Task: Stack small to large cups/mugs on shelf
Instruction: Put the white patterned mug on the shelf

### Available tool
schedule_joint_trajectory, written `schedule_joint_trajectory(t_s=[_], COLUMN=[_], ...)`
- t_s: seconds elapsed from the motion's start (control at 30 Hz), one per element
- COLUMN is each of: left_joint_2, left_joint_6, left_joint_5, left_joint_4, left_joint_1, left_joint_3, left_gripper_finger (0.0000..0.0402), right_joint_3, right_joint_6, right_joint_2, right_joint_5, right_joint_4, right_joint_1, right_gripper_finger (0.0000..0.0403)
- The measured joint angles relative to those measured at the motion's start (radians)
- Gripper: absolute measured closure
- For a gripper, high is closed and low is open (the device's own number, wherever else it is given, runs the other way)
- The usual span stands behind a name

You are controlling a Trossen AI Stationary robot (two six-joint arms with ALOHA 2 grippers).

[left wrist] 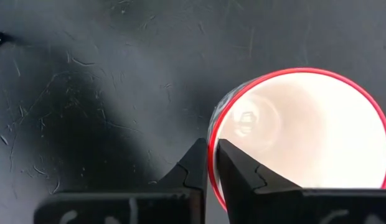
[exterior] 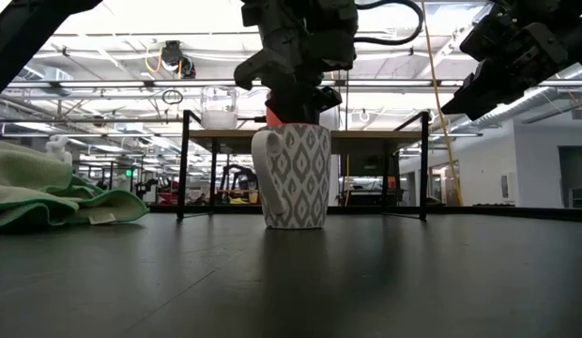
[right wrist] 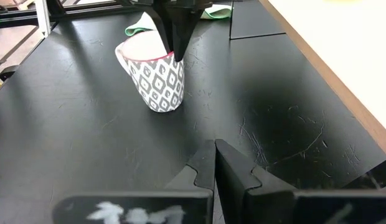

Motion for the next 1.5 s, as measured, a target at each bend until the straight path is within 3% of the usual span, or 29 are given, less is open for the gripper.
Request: schedule_joint_trajectory(t_s=[1.1,1.23,1.5], left_joint_2=[0.000,-0.001,-0.002], left_joint_6=[-0.034,-0.049,-0.048], left_joint_5=[0.028,0.028,0.028], left_joint_4=[0.003,0.006,0.006], left_joint_1=[-0.009,-0.009,-0.009], left_joint_3=[0.000,0.000,0.001], left_gripper_finger=[0.0362,0.0336,0.0247], right_joint_3=[0.000,0.000,0.000], right_joint_6=[0.000,0.000,0.000], right_joint_2=[0.000,0.000,0.000], right_joint_5=[0.000,0.000,0.000], right_joint_4=[0.000,0.000,0.000], right_joint_1=[0.000,0.000,0.000], right_gripper_finger=[0.0403,0.0403,0.0403])
